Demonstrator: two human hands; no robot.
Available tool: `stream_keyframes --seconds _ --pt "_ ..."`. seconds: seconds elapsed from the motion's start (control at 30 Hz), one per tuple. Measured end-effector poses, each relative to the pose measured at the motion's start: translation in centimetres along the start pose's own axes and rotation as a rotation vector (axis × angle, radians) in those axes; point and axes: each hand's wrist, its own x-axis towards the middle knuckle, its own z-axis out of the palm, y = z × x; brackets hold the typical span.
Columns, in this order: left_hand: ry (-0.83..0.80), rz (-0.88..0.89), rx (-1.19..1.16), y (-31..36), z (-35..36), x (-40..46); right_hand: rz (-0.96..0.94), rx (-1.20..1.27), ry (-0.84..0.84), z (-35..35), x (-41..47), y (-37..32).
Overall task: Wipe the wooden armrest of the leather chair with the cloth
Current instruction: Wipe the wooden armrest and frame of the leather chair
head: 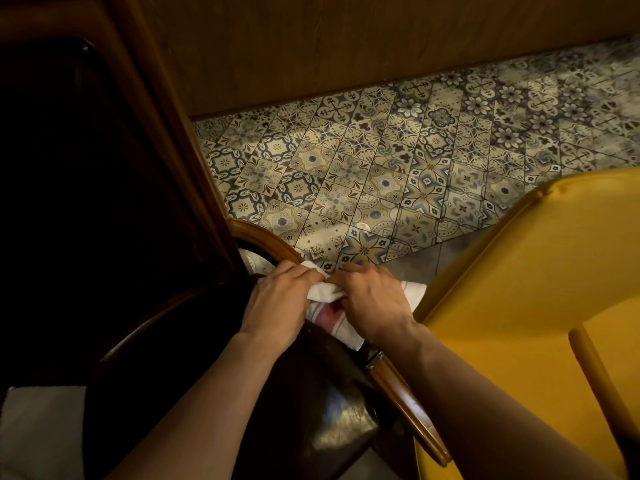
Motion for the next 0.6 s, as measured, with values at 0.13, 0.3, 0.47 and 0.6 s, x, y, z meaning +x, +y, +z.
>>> stream_keyframes --seconds 0.13,0.3,0.47,0.6 --pt "-0.005 0.024 -0.005 1.3 0.4 -1.0 -0.029 -0.045 0.010 -0.4 -1.6 0.5" --pt "-0.045 0.064 -0.051 3.7 0.7 -2.7 -0.043 -0.090 0.012 -0.8 -5.2 1.3" --pt "-0.060 0.111 -0.065 6.7 -0.2 -4.7 -0.059 -0.094 0.033 -2.5 -9.2 2.0" --pt "-0.046 0.155 -0.043 9.1 -2.8 -5.9 -0.046 -0.008 0.047 -5.1 -12.1 2.3"
